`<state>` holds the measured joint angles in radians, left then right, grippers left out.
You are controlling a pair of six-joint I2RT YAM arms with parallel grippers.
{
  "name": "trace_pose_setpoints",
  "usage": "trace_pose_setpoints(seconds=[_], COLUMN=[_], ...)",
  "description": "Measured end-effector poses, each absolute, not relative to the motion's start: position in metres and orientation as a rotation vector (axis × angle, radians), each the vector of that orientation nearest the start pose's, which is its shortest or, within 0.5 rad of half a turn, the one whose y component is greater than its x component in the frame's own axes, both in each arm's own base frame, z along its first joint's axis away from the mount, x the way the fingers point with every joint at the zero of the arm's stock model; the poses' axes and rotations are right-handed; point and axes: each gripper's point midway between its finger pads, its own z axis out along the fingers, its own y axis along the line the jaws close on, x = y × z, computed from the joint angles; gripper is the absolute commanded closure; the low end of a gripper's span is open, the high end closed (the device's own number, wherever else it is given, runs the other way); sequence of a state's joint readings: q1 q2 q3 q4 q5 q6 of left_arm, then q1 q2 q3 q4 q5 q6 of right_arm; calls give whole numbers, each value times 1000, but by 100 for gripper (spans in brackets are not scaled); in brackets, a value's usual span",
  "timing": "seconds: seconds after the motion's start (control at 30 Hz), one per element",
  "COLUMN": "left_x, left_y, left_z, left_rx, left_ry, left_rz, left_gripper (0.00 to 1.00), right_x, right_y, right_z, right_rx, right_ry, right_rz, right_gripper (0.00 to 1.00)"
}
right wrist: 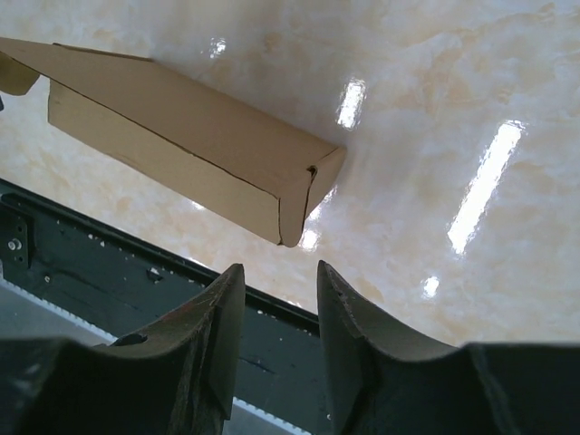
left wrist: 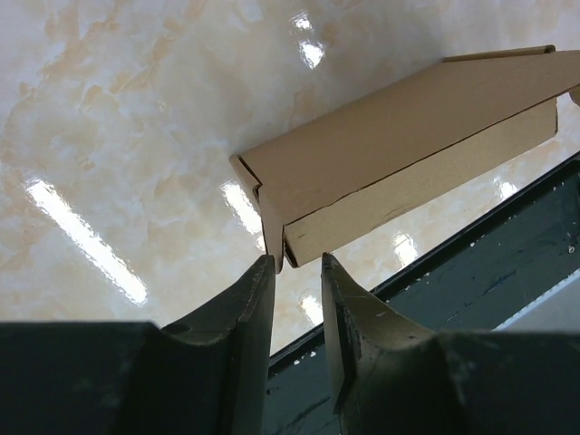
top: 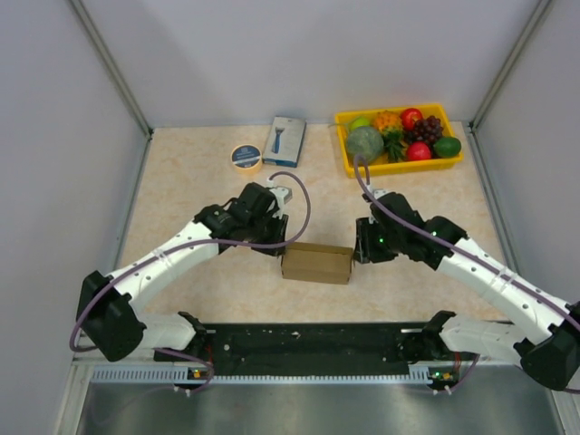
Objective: Fold the paper box
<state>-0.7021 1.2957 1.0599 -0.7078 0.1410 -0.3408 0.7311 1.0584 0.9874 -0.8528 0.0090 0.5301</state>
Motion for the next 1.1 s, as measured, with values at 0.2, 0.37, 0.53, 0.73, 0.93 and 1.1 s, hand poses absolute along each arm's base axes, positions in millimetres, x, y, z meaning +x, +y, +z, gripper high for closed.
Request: trace_pose_setpoints(seconds=[0.2, 0.37, 0.53, 0.73, 0.93, 1.1], left_x=[212, 211, 211, 208, 207, 205], left_y=[-232, -232, -232, -235, -238, -239], left_z=[143, 142, 140, 141, 142, 142], left_rx=[538, 539, 539, 544, 549, 544], left_ry=[2573, 2581, 2586, 2589, 2587, 2590], left_rz=[-571, -567, -569, -592, -607, -612], left_gripper=[73, 79, 84, 95, 100, 100], right_x=[180, 182, 183, 182, 184, 182], right_y=[190, 193, 194, 198, 205, 207], right_z=[152, 147, 140, 139, 138, 138], right_rx=[-254, -260, -261, -271, -271, -229], right_ry=[2585, 2589, 2597, 2599, 2602, 2614], right_rz=[487, 485, 481, 506, 541, 561], right_gripper=[68, 73, 77, 87, 100, 100])
